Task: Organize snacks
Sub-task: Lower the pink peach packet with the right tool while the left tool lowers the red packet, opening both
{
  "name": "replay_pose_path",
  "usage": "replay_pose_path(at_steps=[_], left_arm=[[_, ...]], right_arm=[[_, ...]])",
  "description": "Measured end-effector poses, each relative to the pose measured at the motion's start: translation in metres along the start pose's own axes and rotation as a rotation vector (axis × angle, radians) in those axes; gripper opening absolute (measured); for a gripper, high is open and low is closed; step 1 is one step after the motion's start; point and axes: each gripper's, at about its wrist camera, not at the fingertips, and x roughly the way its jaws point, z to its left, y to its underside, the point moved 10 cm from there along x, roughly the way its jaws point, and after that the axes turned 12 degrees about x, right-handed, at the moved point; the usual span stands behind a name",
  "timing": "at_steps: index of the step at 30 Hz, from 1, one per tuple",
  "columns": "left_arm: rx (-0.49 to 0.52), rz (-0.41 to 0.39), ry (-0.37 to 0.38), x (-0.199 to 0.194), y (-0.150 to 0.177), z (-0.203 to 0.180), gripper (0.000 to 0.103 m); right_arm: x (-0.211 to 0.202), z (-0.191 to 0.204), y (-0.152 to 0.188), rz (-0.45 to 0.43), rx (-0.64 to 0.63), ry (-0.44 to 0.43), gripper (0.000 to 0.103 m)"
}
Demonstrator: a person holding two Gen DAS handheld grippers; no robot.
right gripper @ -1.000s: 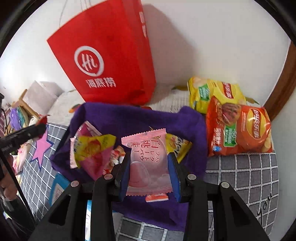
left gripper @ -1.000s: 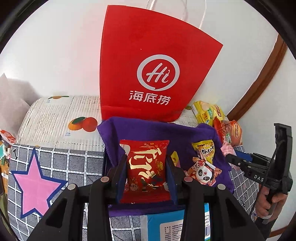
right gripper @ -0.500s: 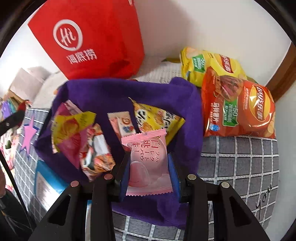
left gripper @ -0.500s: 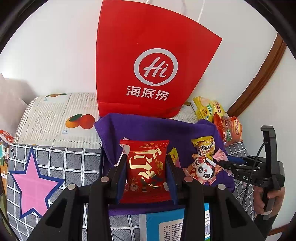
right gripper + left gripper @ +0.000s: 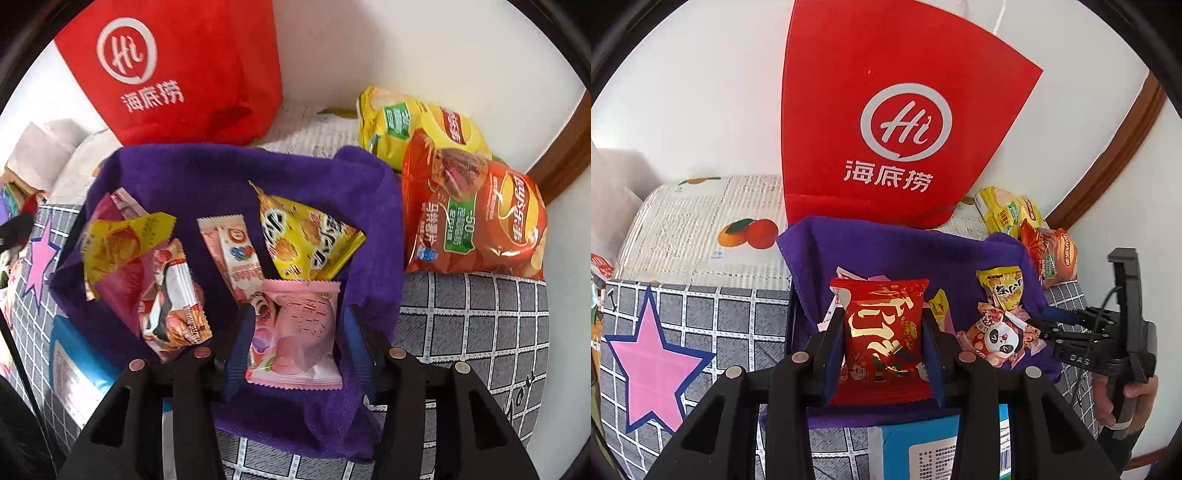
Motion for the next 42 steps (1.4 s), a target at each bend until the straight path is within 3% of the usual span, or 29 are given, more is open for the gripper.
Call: replay_pose_path(at_steps=[12, 42], left_arm=[[-0.047, 0.088, -0.039, 0.025, 0.015, 0.014, 0.036], [-0.082, 0.200, -0.032, 0.052, 0.036, 0.015, 0.037]], right_arm=[[-0.057, 0.011, -0.013, -0.143, 0.005, -0.059, 0.054], [-0.058, 0.019, -0.012, -0.147, -0.031, -0.024, 0.054]])
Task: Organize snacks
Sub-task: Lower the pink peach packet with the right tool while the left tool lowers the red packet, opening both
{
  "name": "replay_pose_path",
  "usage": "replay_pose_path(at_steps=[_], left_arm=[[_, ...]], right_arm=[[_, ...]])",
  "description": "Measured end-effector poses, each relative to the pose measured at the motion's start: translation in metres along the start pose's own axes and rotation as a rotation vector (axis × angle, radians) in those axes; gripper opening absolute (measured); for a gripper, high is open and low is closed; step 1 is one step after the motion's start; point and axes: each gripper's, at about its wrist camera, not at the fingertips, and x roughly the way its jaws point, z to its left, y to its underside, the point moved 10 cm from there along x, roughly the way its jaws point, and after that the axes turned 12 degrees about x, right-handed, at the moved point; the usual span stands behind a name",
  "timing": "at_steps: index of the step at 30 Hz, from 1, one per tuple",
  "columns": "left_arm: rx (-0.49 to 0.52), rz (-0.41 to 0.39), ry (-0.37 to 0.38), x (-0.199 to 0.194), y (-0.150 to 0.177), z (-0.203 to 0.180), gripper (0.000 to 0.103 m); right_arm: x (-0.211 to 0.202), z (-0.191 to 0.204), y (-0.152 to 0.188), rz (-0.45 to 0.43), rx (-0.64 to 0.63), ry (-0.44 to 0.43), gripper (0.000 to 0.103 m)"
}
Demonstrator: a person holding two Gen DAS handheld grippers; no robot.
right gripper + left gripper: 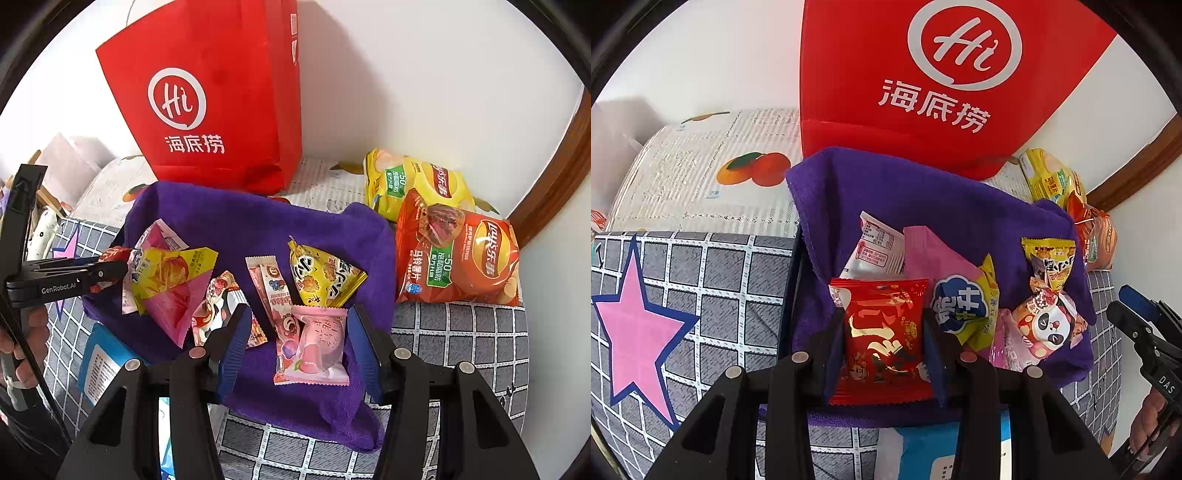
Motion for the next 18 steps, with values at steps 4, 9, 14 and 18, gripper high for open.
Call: replay_pose_path(at_steps=[4, 9, 14, 18], left_arm=[[0.007, 0.034, 0.027, 0.003, 0.004, -0.006, 0.039], [0.021, 0.073, 0.033, 0.005, 0.009, -0.011, 0.050], [0.024, 0.049, 0.027, -0.004, 0.006, -0.011, 0.050], [0.039, 0.011, 0.017, -0.018, 0.002, -0.012, 0.051]], right_arm=[[0.000, 0.000, 0.000, -0.002, 0.002, -0.001, 0.054], [-0.002, 0.001, 0.000, -0.004, -0.003, -0.002, 0.054], [-0.007, 0.004, -0.001, -0.018, -0.006, -0.007, 0.054], [-0.016, 0.008, -0.003, -0.053, -0.002, -0.008, 0.054]])
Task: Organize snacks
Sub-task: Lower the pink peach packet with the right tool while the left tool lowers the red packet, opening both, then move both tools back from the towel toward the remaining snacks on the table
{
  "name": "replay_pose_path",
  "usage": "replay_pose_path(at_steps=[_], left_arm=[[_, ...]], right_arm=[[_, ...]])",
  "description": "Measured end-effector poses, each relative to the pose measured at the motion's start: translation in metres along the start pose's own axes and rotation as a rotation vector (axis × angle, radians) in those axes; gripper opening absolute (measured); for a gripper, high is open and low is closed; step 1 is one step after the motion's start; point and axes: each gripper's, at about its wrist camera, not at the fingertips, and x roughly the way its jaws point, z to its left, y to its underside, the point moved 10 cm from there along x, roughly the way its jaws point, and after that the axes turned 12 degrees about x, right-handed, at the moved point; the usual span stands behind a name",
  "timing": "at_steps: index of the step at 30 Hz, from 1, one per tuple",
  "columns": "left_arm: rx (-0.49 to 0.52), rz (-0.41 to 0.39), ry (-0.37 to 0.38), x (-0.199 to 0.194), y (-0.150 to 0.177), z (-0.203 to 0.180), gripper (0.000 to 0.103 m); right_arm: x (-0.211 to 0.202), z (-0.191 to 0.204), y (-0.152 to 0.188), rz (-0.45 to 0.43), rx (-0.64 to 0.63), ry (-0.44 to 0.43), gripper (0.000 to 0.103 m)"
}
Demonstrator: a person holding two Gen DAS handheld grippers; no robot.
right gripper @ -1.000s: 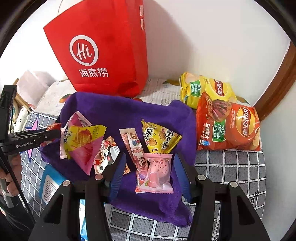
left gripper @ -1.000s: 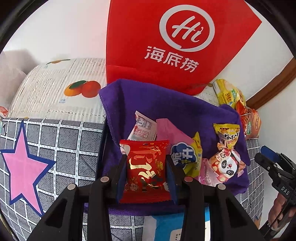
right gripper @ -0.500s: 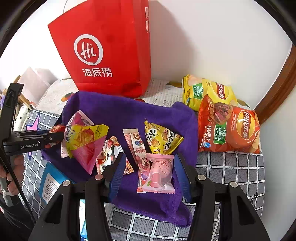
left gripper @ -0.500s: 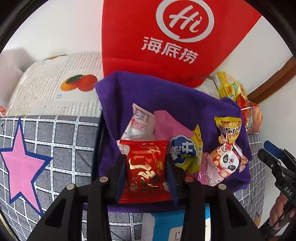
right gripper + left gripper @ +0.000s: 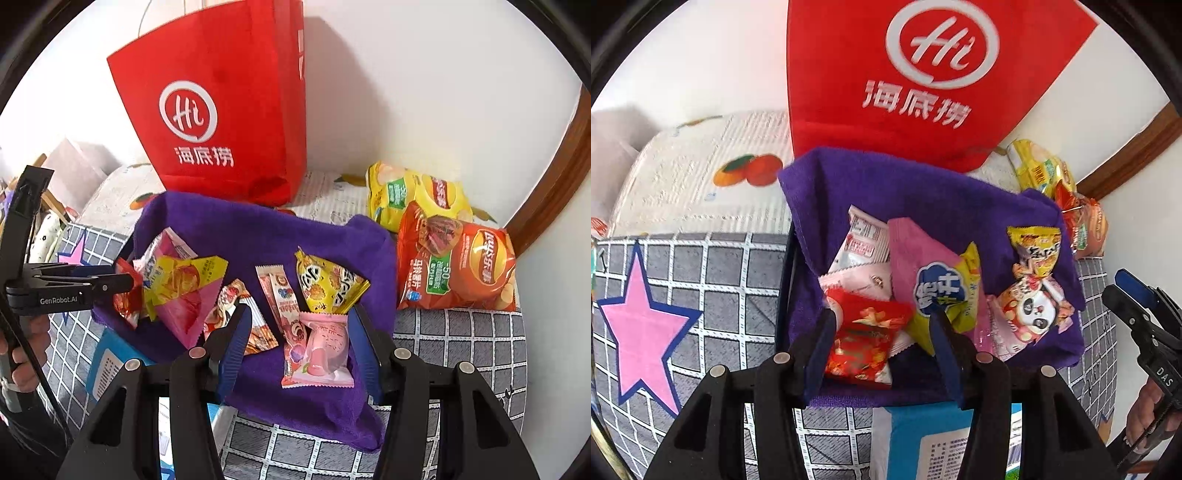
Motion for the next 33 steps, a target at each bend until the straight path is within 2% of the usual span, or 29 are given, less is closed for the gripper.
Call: replay_pose_path(at_steps=[6, 10, 15, 24, 28, 33], left_arm=[[0.031, -0.059, 0.013, -0.023, -0.007, -0.009, 0.056], [0.049, -0.099, 0.030, -0.040, -0.009, -0.019, 0.059], [0.087, -0.132, 0.058, -0.059, -0.008, -0.036, 0.059], [0.167, -0.229, 0.091, -0.117, 0.010, -0.072, 0.064], [0.201, -0.222, 0.078, -0.124, 0.036, -0.076, 0.064], [0.170, -0.177, 0.082, -0.116, 0.084, -0.062, 0.064]], right_arm=[[-0.027, 0.007, -0.005, -0.100, 0.011, 0.006, 0.054], [-0.047, 0.008, 0.011, -0.131, 0.037, -0.002, 0.054], [-0.067, -0.002, 0.063, -0.126, 0.102, -0.007, 0.054], [-0.071, 0.005, 0.172, -0.012, 0.187, -0.102, 0.049], [-0.077, 0.013, 0.203, -0.017, 0.171, -0.089, 0.049], [-0.077, 0.005, 0.228, -0.021, 0.171, -0.024, 0.049]])
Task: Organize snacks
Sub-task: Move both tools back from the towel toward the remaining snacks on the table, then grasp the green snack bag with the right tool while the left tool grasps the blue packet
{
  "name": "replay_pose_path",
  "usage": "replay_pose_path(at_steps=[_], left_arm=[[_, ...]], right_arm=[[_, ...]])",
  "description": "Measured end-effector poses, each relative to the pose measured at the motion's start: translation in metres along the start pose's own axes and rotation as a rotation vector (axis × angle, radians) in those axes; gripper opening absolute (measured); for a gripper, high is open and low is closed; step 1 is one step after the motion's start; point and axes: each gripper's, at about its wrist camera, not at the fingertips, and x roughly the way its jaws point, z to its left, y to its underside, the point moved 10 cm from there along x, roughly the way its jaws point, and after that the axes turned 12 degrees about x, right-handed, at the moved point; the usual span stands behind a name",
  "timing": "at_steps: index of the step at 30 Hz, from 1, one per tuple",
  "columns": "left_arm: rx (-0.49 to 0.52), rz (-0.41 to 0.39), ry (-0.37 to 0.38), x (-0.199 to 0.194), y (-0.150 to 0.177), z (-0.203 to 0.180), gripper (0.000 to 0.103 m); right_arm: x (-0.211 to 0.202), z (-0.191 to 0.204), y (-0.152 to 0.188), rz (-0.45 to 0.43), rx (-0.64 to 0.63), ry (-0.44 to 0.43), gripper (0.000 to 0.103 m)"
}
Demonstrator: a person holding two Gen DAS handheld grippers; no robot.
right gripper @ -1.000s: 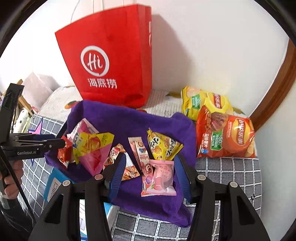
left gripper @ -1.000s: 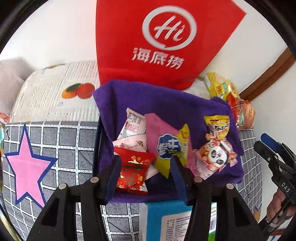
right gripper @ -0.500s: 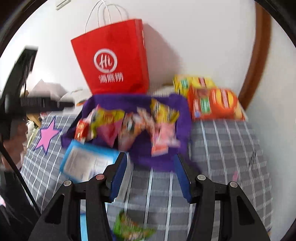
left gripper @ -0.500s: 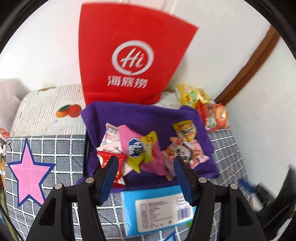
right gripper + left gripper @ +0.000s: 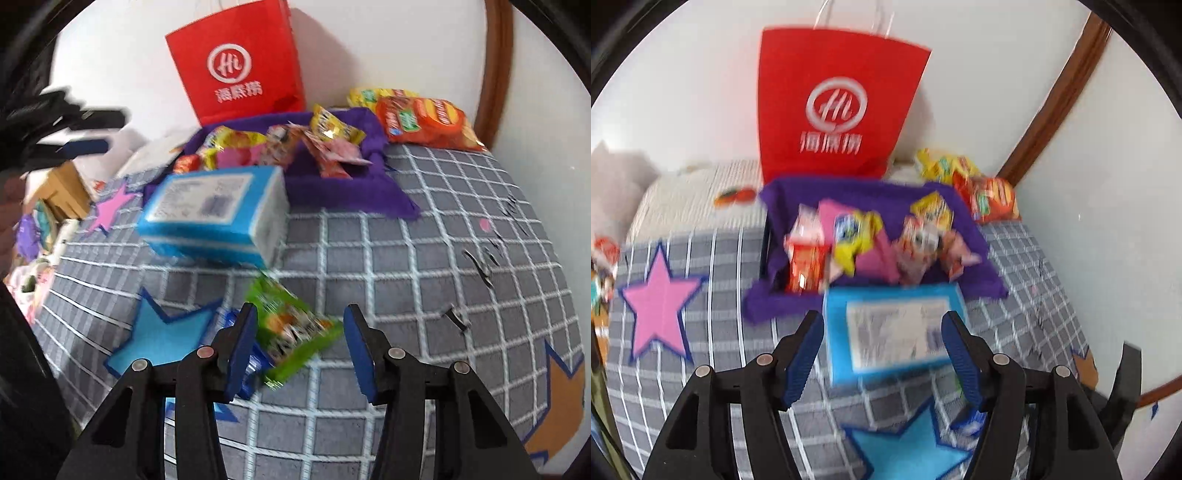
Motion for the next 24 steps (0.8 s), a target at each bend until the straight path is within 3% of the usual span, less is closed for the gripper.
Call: replay_pose_path(at_steps=[4, 8, 12, 16, 20, 24], left_arm=[[-0.029, 0.043, 0.009, 0.003, 0.040, 0.005, 0.064], [-0.054, 0.058, 0.021, -0.001, 0.061, 0.007, 0.064], [-0.049, 0.059, 0.016, -0.007, 0.072, 0.004, 0.064], [-0.046, 0.060, 0.009, -0.010, 0.080, 0.002, 0.064], [-0.056, 0.055, 0.006, -0.011, 0.086, 0.002, 0.064], [-0.050, 0.059, -0.003, -0.008, 0.090, 0.000, 0.064]], right_arm=[[0.003, -0.007, 0.013, 0.014, 0.008, 0.012, 0.049], [0.008, 0.006, 0.028, 0.041, -0.011, 0.002, 0.049], [0.005, 0.021, 0.031, 0.024, -0.045, 0.001, 0.049], [0.005, 0.018, 0.016, -0.061, -0.072, 0.052, 0.052], [0.031, 0.018, 0.015, 0.002, -0.086, 0.048, 0.053], [0.040, 0.025, 0.011, -0.022, -0.107, 0.033, 0.060]])
